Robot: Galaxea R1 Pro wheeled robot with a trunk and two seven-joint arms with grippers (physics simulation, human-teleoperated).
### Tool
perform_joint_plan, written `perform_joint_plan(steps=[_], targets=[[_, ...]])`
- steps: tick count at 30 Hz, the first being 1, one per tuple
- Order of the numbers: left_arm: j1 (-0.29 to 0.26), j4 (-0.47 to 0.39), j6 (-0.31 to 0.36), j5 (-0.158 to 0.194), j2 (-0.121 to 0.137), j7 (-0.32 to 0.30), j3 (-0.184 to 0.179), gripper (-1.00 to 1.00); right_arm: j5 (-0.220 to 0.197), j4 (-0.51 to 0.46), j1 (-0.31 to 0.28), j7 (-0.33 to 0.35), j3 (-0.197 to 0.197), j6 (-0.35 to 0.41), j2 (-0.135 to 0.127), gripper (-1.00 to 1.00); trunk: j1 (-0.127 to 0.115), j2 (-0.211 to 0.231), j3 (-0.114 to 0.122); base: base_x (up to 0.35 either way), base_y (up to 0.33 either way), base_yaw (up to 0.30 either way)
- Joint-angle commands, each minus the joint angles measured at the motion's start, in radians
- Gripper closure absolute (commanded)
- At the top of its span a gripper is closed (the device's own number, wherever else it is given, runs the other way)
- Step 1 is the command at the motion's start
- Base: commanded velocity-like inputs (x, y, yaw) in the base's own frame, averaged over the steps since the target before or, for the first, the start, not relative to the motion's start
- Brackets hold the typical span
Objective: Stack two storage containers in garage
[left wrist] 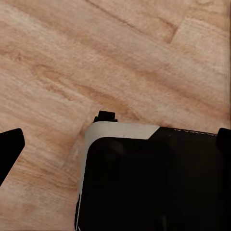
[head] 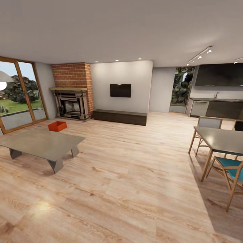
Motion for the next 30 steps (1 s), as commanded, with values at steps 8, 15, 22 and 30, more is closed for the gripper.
perform_joint_plan(steps=[8,15,22,30], targets=[[0.0,0.0,0.001,0.01,0.001,0.0,-0.009,-1.0,0.003,0.003,-0.001,0.002,0.0,-0.005,0.0,-1.0,0.001,-0.001,0.0,0.296,-0.123,0.0],[0.0,0.0,0.001,0.009,0.002,0.0,-0.009,-1.0,0.003,0.003,-0.001,0.002,0.0,-0.005,0.0,-1.0,0.001,-0.001,0.0,0.313,-0.022,0.0],[0.0,0.0,0.001,0.01,0.003,0.0,-0.009,-1.0,0.004,0.003,-0.001,0.002,0.0,-0.004,0.0,-1.0,0.001,-0.001,0.0,0.318,-0.001,0.0],[0.0,0.0,0.001,0.008,0.005,0.0,-0.007,-1.0,0.003,0.003,-0.001,0.002,0.0,-0.003,-0.002,-1.0,0.001,-0.001,0.0,0.32,0.0,0.0]])
